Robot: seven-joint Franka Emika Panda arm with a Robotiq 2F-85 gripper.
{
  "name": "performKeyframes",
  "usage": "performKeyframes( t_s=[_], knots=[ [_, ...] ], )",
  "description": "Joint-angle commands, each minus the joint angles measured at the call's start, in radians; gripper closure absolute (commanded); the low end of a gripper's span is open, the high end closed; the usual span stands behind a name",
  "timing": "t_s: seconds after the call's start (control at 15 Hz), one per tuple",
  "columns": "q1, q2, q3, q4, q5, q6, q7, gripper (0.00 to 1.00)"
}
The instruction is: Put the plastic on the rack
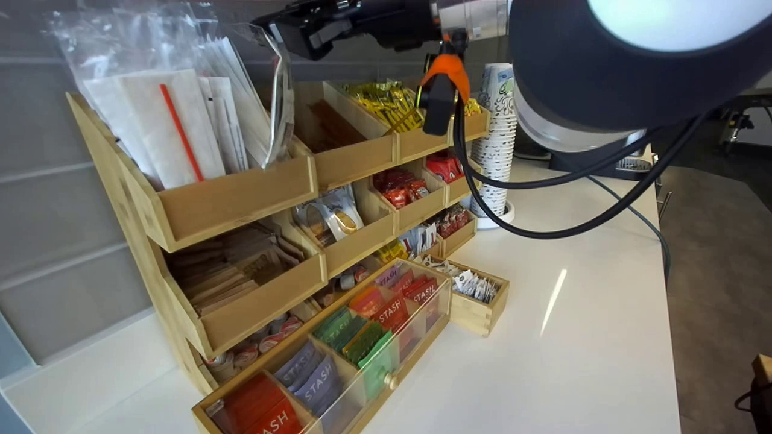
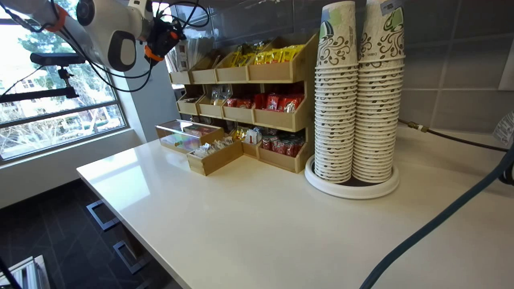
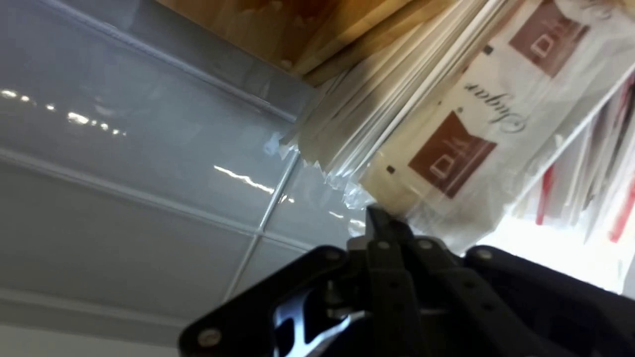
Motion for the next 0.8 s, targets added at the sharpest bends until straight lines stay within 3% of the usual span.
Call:
performKeyframes(
  t_s=[0.0,0.73],
  knots=[
    [0.039,0.026,-0.020,0.057,0.119,0.042,-0.056,1.00],
    [0.121,0.093,-0.015,0.151,0.326,0.160,-0.162,1.00]
  ],
)
